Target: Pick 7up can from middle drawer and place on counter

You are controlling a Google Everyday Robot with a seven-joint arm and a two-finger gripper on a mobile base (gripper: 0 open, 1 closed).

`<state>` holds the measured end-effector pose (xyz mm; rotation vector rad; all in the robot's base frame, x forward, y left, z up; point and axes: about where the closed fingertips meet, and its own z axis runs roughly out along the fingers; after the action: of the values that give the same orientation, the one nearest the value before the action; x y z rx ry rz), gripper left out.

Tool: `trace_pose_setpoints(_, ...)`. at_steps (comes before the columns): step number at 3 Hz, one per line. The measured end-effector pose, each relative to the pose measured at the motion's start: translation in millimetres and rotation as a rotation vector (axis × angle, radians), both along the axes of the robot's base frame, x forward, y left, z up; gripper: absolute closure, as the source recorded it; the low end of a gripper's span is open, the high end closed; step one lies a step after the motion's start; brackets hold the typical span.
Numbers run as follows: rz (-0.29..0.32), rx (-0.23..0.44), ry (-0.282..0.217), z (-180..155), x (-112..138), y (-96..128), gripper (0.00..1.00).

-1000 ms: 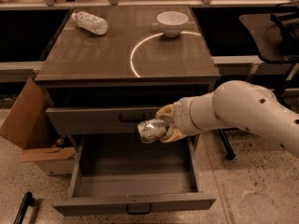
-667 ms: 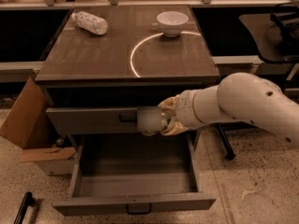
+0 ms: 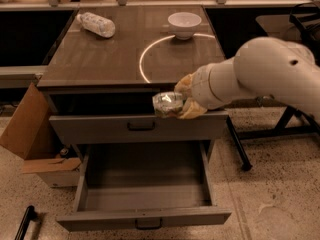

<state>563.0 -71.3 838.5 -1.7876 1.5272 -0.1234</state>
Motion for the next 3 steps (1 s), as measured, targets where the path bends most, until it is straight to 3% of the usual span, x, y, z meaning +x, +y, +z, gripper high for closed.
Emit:
trace_pose_setpoints(1, -0.073, 0.002, 0.011, 24, 21, -4, 1.0)
trace_pose_setpoints(2, -0.08, 0.01, 0.017, 26, 27, -4, 1.0)
trace_pose_setpoints(3, -0.114, 0.029, 0.027, 29, 49, -5, 1.0)
